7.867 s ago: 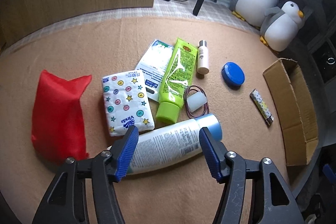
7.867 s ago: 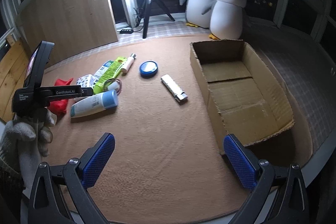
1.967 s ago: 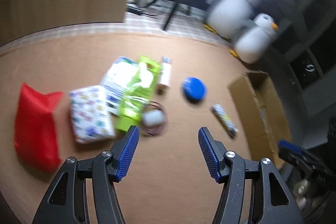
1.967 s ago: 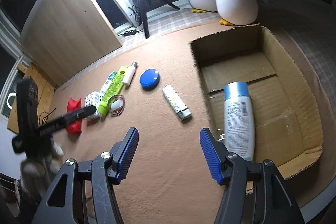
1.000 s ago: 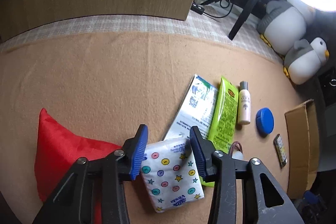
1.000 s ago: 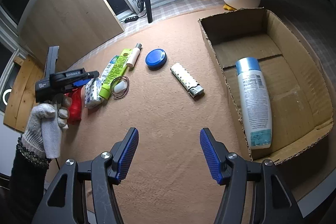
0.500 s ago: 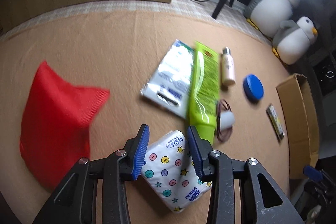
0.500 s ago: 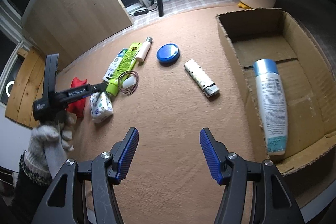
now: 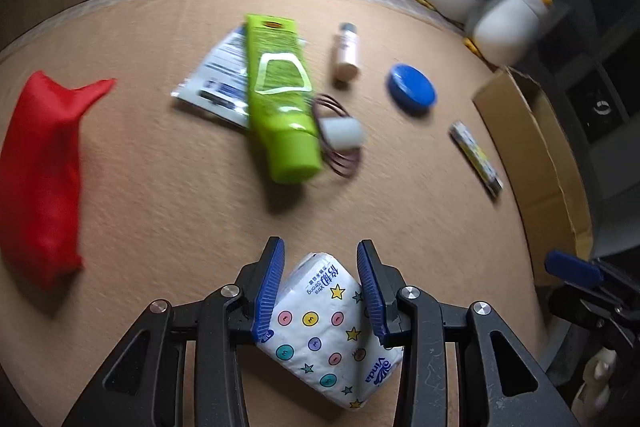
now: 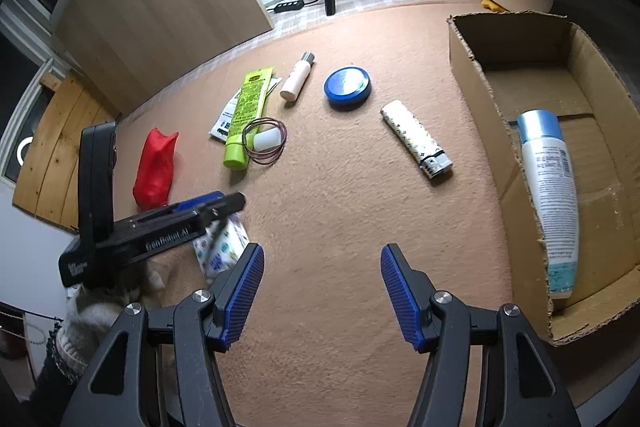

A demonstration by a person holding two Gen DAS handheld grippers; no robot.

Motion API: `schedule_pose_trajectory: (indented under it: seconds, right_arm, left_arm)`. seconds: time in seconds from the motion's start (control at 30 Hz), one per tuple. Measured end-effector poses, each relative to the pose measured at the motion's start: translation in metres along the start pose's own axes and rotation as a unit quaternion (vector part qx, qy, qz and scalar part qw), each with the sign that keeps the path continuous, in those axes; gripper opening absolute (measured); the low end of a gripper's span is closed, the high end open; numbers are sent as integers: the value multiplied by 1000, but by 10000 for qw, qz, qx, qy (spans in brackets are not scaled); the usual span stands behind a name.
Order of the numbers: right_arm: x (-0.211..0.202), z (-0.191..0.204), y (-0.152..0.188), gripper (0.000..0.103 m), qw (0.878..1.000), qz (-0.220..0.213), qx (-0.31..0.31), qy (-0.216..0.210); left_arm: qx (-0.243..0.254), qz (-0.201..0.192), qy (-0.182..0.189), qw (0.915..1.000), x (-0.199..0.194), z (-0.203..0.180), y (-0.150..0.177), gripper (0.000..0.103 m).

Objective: Organize objects
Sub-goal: 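Move the left tool to the polka-dot tissue pack, then close the right tool on the tissue pack beside the left tool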

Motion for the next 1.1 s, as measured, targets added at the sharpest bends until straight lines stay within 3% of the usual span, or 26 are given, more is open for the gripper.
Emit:
schedule_pose_trajectory:
  seconds: [0.2,0.37,0.43,0.7,1.1]
  right_arm:
    - [6,1,4,57,9999,104,-35,7]
    - [14,3,6,57,9997,247,-91,-8]
    - [17,4,7,62,9994,327,-120,-43]
    - [41,18,8,68,9959,798,-396,-184]
    - [79,51,17,68,9865,1312,-972,-141]
  left_arm:
    - [144,-56,280,9995,1,-21,2,43]
    - [-26,-317,140,9994,-21,-14,7,69]
    - [-27,-376,100,9992,-33,-10,13,72]
    - [-31,-209,335,9992,-45,-13,53,73]
    - [-108,-125,700,9974,-30,-32,63,73]
Point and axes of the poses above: each gripper's, at about its wrist camera, not at the fingertips, and x roughly the way its jaws point, z to its left, y to its underside, the point moved 3 cm from there along x, roughly the way its jaws point, and after that the axes turned 15 degrees about x, right-handed, at the moved point
